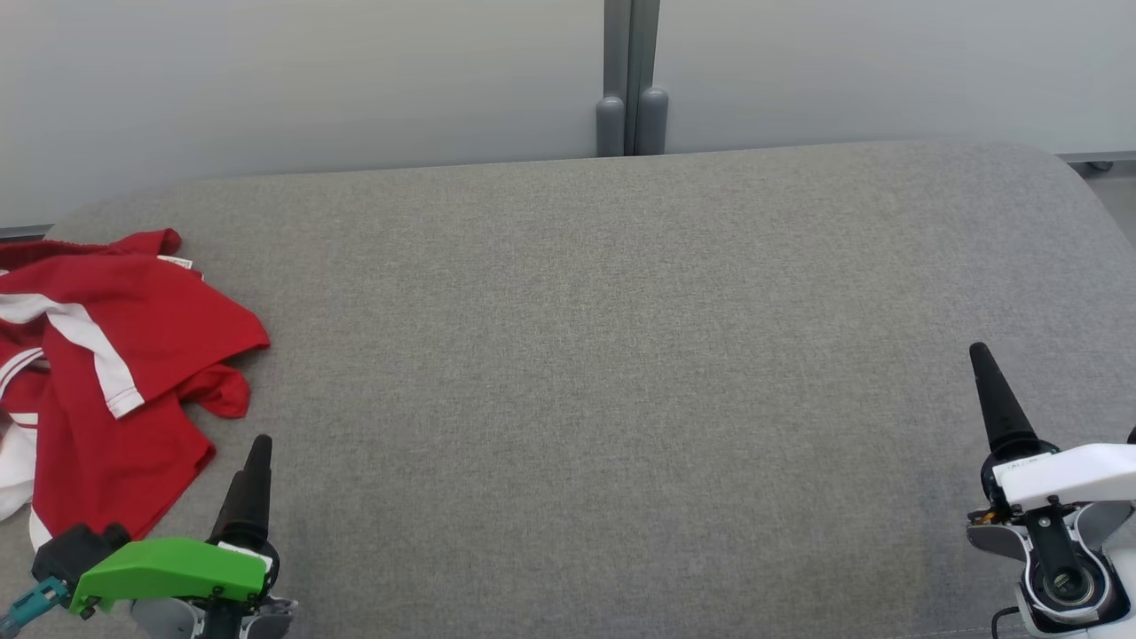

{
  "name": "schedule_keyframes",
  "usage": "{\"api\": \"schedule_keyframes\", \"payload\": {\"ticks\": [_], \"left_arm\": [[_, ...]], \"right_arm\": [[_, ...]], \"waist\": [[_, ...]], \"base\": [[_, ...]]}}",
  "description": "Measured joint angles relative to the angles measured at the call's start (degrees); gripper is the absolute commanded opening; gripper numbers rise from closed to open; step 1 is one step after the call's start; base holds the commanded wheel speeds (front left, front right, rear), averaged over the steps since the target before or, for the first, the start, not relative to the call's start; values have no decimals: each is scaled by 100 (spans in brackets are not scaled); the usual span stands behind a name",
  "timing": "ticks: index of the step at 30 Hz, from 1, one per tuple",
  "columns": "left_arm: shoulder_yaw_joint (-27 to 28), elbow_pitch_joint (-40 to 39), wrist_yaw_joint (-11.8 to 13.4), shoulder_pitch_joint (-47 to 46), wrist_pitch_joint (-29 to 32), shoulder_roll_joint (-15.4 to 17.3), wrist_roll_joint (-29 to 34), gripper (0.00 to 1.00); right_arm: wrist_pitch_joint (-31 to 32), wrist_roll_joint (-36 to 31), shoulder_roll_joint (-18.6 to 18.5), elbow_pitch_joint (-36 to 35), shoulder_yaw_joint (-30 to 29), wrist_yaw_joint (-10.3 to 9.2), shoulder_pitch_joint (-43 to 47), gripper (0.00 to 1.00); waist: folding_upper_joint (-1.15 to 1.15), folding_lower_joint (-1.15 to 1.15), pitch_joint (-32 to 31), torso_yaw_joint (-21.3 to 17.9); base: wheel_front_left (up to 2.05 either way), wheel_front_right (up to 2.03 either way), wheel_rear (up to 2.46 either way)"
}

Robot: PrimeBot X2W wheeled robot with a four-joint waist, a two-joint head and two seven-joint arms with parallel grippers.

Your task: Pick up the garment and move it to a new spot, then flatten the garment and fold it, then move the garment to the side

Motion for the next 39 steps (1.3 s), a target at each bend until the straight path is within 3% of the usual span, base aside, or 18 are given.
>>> {"api": "schedule_keyframes", "payload": {"ticks": [39], "left_arm": [[-387,-193,348,-8,-721,5,3067,100]], "right_arm": [[-677,-3158,-380,-369,693,-460,289,100]], "waist": [[0,0,20,52]], "base": [[0,0,0]]}}
